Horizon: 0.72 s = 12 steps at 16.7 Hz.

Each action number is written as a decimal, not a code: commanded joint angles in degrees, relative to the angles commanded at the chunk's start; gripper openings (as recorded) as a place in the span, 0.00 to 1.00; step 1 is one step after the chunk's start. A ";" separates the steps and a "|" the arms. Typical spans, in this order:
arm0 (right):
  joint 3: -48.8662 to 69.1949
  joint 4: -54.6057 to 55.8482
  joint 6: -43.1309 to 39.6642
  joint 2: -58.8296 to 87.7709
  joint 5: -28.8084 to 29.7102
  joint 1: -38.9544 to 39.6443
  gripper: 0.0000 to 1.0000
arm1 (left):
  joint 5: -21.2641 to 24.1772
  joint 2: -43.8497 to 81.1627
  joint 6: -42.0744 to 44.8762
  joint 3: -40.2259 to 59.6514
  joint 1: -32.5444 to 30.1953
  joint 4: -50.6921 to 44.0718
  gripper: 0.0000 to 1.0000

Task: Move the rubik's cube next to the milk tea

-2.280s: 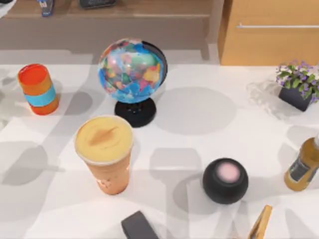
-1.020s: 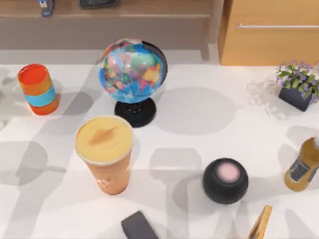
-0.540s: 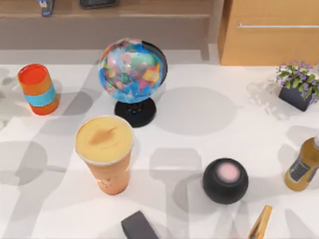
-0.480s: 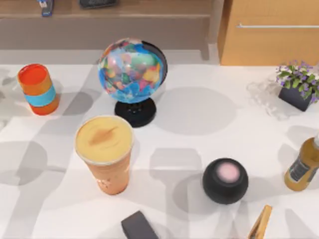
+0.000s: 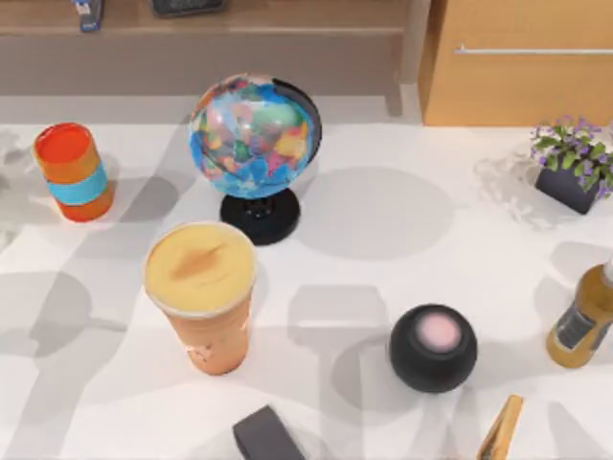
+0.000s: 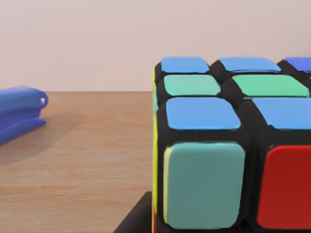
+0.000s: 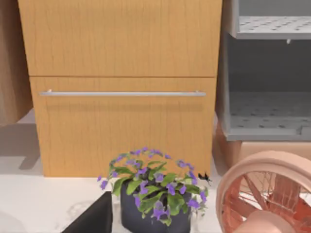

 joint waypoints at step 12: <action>0.00 0.00 0.00 0.00 0.00 0.00 1.00 | -0.04 0.31 0.09 2.60 -0.19 -2.14 0.00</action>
